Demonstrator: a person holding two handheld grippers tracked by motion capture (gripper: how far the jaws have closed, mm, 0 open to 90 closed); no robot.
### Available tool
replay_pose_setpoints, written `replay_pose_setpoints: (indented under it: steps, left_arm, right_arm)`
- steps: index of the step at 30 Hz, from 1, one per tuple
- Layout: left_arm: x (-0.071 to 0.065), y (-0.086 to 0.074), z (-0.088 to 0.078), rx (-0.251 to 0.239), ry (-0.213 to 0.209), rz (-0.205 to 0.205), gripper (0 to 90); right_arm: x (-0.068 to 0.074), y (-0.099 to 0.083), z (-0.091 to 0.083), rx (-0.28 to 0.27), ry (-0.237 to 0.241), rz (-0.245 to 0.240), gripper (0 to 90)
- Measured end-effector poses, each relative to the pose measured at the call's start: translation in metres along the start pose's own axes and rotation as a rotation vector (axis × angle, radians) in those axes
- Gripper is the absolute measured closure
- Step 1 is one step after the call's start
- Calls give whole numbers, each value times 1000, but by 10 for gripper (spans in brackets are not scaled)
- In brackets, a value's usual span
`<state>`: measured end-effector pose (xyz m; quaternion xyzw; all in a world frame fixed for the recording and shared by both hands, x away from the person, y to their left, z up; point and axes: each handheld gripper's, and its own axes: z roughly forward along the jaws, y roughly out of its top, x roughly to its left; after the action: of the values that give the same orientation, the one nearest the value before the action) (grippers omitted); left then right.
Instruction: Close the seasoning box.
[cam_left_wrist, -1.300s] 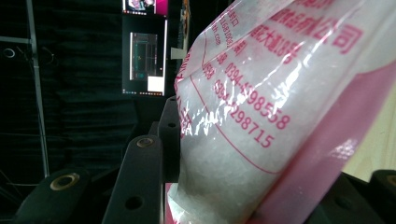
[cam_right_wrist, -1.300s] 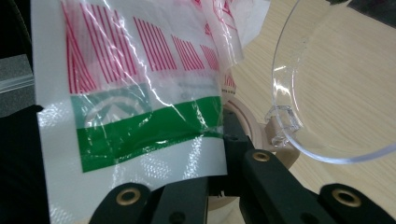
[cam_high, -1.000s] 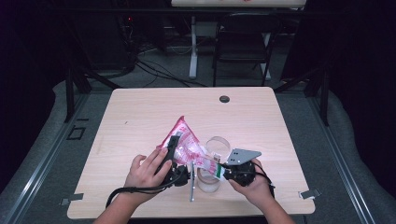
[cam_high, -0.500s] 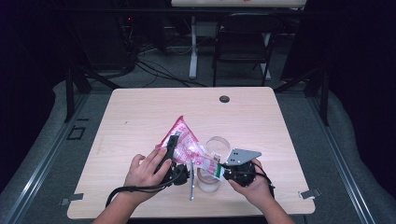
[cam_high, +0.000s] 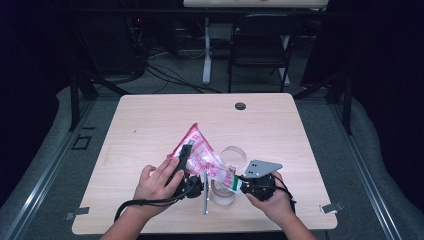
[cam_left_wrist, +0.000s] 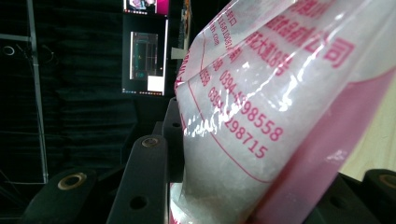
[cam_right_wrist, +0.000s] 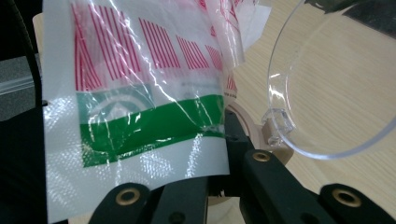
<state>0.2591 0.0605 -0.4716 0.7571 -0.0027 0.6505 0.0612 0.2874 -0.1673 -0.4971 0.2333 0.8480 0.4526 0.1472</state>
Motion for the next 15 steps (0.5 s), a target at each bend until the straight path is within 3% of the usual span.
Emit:
replay_pose_setpoints:
  steps: [15]
  left_arm:
    - [-5,2,4,5,-20,-11,692]
  right_arm:
    - [8,-8,-6,-53,-18,-12,865]
